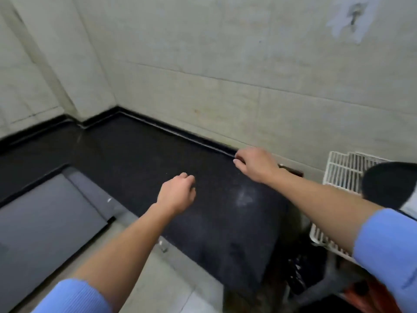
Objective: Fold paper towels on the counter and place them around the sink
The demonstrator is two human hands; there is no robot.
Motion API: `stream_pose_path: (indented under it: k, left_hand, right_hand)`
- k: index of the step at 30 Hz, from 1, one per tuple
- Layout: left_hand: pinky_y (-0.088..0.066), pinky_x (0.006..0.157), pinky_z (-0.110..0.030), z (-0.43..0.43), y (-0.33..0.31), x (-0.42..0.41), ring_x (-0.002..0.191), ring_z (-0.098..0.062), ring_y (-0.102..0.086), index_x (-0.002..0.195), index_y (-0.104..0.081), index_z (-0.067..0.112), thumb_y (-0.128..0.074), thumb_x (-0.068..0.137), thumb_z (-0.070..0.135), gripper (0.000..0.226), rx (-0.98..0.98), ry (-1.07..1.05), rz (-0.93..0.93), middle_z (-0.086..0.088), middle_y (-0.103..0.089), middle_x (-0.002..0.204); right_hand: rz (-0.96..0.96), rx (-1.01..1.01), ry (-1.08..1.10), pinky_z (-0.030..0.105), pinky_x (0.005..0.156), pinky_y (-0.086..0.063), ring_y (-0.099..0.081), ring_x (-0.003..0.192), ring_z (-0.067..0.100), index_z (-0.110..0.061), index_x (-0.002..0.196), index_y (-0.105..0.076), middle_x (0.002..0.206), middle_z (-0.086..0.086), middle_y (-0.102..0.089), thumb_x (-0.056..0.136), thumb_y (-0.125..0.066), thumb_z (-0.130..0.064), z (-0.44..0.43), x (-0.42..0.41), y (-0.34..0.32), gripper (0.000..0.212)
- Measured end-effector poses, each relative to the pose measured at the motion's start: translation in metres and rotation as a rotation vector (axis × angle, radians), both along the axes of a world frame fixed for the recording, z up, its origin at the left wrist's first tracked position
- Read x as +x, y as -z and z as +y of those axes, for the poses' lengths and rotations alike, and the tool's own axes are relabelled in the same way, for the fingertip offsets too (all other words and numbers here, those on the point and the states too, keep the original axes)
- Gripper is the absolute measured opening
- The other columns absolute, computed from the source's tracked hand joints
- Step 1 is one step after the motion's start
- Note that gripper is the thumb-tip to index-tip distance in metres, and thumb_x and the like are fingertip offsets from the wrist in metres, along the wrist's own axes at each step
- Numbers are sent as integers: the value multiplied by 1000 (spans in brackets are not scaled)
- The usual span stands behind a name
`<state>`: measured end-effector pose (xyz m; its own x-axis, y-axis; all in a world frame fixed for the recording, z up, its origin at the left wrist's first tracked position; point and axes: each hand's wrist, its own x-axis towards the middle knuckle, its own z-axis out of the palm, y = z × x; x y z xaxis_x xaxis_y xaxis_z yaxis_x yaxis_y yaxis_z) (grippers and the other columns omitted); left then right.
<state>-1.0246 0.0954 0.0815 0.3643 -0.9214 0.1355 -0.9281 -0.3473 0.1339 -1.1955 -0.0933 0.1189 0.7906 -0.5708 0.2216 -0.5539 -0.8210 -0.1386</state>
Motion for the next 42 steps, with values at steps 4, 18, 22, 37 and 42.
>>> stream_pose_path:
  k: [4,18,22,37,42]
  left_hand:
    - [-47,70,-37,103,-2,98,94,-28,-60,100,-58,19,-46,90,29,18,19,-161,-36,-1,-55,99]
    - [-50,82,-37,403,-14,359,106,-28,-59,117,-59,17,-47,92,28,29,77,-676,-25,-5,-59,119]
    - [-49,81,-38,446,8,406,105,-29,-58,116,-58,18,-47,92,28,29,113,-785,24,-6,-59,118]
    - [-46,77,-35,568,10,641,101,-30,-59,103,-60,19,-54,88,31,20,51,-1296,119,-5,-62,110]
    - [-46,79,-37,617,38,690,102,-30,-58,108,-60,18,-54,88,31,25,68,-1391,177,-7,-60,110]
  right_hand:
    - [29,-50,-172,36,73,-46,-61,97,26,-24,107,-61,107,0,-62,96,-42,-41,76,121,7,28]
    - [1,-58,-681,36,76,-48,-62,97,24,-22,112,-59,111,0,-62,96,-41,-41,327,473,10,30]
    - [42,-72,-793,36,77,-47,-61,103,26,-22,115,-59,115,2,-64,96,-42,-42,366,557,30,32]
    - [66,-8,-1181,37,79,-47,-60,107,28,-24,116,-58,118,3,-64,95,-43,-44,494,894,41,33]
    - [153,-30,-1304,39,81,-48,-60,106,27,-21,116,-58,119,4,-64,96,-43,-42,550,953,58,33]
